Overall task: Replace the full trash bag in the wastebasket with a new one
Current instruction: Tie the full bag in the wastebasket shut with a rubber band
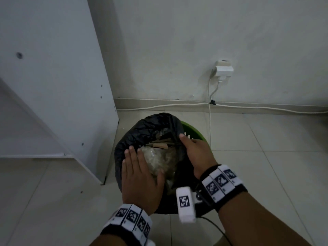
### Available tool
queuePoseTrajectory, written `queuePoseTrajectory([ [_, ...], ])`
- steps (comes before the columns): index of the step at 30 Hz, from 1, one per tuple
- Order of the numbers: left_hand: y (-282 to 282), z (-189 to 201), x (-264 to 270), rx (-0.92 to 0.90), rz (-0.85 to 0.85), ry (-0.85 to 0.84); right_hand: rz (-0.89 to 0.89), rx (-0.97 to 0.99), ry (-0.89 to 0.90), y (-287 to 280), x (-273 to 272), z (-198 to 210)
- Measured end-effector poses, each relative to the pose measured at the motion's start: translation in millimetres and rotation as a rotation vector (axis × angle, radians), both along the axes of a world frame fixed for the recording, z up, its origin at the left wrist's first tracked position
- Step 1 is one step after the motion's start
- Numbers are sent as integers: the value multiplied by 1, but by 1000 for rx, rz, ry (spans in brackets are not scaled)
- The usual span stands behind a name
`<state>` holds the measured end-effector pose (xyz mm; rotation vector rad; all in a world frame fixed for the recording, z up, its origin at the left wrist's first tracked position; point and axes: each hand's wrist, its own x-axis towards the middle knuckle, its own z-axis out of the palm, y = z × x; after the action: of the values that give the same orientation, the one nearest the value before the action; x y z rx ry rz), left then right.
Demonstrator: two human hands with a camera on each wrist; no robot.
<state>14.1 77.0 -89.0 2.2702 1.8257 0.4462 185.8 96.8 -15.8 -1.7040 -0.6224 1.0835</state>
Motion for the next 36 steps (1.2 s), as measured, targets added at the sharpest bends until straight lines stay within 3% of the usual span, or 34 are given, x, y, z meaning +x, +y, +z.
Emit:
queuePoseTrajectory([
  [2, 0, 1, 0, -2, -2, -12, 65, -7, 46, -1, 0, 10],
  [7, 7, -1, -10, 33, -87, -137, 564, 211, -458, -17, -11, 36],
  [12, 23, 13, -34, -100, -196, -652, 770, 307, -789, -54, 5, 25],
  [18, 42, 75, -23, 81, -772, -260, 970, 385, -961, -82, 7, 34],
  [22, 57, 85, -30, 64, -794, -62, 891, 356, -1010, -93, 42, 50],
  [25, 58, 89, -39, 104, -751, 3, 854, 244, -1238, -91, 69, 52],
  [28, 40, 98, -30, 196, -744, -39, 800, 106, -1463, -83, 75, 50],
  [31, 15, 104, -12, 323, -730, -160, 832, 156, -1429, -76, 49, 60],
  [36, -1, 109, -4, 309, -633, -220, 915, 350, -1076, -75, 5, 69],
])
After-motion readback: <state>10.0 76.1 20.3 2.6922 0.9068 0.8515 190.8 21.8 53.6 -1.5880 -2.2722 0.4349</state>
